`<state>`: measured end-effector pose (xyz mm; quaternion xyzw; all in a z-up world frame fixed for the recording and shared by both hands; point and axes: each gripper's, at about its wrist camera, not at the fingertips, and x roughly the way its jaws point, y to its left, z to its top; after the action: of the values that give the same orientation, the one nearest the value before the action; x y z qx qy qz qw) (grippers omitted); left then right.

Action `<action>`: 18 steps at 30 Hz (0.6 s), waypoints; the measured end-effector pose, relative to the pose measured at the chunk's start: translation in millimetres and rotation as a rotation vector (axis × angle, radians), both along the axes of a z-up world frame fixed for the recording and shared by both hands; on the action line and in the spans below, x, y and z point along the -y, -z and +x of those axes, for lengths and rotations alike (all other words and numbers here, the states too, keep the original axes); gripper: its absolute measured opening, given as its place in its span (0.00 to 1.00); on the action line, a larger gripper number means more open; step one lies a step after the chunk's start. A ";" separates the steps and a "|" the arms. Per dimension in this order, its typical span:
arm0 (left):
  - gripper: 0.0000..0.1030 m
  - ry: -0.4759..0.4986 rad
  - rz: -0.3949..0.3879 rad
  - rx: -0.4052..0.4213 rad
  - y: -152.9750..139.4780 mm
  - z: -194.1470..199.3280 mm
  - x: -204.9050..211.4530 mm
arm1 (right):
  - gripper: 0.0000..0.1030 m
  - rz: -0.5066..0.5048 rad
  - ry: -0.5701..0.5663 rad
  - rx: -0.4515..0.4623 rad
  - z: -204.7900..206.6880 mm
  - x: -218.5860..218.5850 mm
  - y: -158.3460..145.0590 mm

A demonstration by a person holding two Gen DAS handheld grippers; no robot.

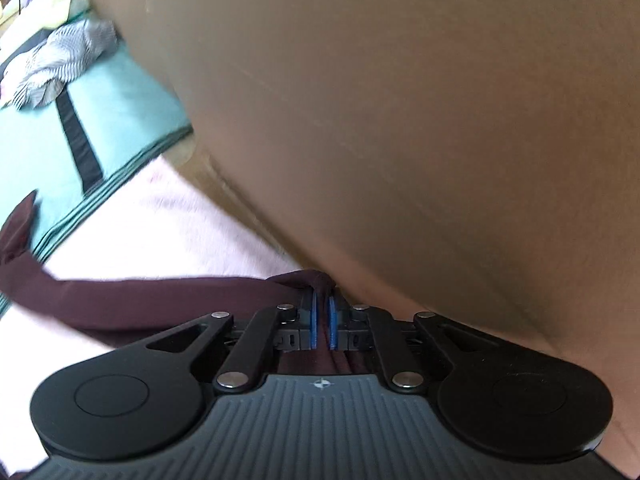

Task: Fold clothes
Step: 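Carry the sleeve across the body with the left gripper while the right gripper holds the hoodie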

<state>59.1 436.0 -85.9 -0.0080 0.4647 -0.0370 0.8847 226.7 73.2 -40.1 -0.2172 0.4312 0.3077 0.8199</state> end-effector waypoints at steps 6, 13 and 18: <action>0.76 0.114 0.006 0.035 -8.4 -1.6 7.9 | 0.05 -0.017 0.043 -0.015 -2.4 -5.0 10.7; 0.89 0.326 0.082 0.027 -0.6 8.8 46.2 | 0.05 -0.018 0.041 -0.030 0.0 1.8 7.5; 0.58 0.401 0.162 -0.052 31.5 24.0 64.7 | 0.06 -0.024 0.041 -0.035 8.1 5.1 17.0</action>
<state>83.1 371.3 -117.4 0.1546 0.4811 -0.1749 0.8450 234.8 68.1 -57.1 -0.2126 0.4536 0.2893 0.8157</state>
